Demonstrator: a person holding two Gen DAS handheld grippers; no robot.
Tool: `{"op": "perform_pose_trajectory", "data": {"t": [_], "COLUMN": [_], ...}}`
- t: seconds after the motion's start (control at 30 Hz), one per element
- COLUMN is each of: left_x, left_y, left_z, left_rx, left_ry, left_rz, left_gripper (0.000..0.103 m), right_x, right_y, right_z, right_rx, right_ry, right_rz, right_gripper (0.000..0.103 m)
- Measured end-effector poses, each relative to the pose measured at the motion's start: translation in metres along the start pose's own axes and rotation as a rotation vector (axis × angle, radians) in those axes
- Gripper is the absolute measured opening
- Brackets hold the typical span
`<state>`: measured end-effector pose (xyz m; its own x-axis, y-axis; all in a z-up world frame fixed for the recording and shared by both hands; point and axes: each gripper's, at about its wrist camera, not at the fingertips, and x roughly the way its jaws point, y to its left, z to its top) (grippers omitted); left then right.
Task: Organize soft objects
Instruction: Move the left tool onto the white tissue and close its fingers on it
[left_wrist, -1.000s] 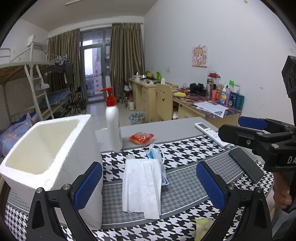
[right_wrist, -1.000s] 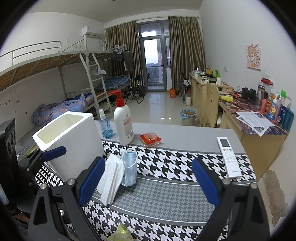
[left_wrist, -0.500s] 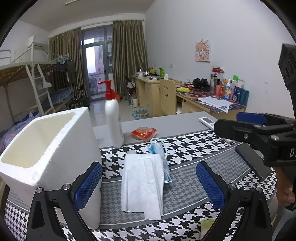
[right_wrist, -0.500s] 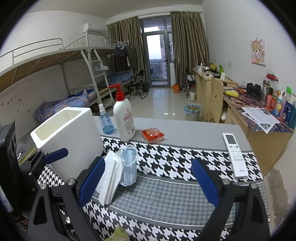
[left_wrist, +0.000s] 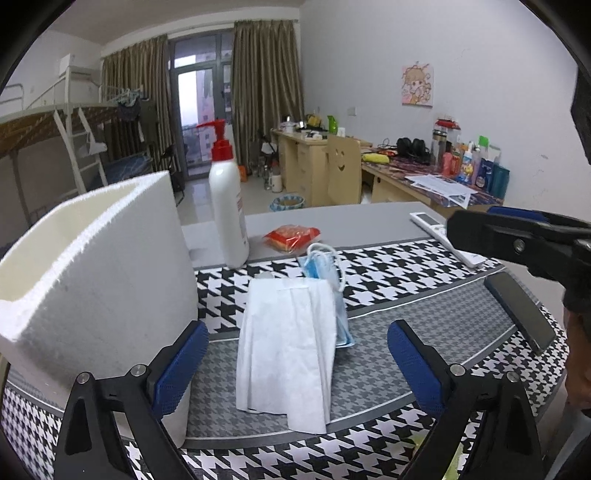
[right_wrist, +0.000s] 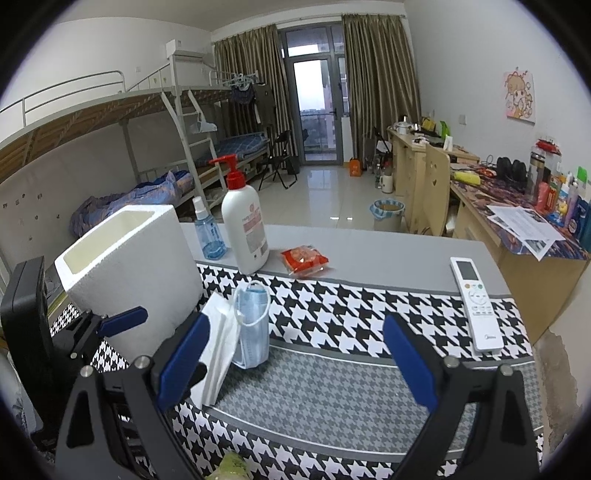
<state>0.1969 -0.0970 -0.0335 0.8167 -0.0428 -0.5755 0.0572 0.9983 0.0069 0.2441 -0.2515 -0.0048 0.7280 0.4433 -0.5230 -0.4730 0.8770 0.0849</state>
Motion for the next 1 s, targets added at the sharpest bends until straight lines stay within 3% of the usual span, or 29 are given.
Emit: {"op": "perform_pose_trajectory", "data": {"t": [0.4,1.0], "left_x": [0.027,0.039], "left_y": [0.001,0.009], "left_z": [-0.009,-0.015], "left_rx": [-0.014,-0.045], "left_ry": [0.102,0.174], "left_rz": [-0.03,-0.057], "left_gripper": [0.081,0.055], "right_x": [0.01,0.038], "right_y": [-0.002,0.009], "right_z": [-0.002,-0.002], "right_rx": [0.001,-0.039], "right_ry": [0.022,0.092], "right_rz": [0.012,0.025], "right_gripper": [0.097,0.097]}}
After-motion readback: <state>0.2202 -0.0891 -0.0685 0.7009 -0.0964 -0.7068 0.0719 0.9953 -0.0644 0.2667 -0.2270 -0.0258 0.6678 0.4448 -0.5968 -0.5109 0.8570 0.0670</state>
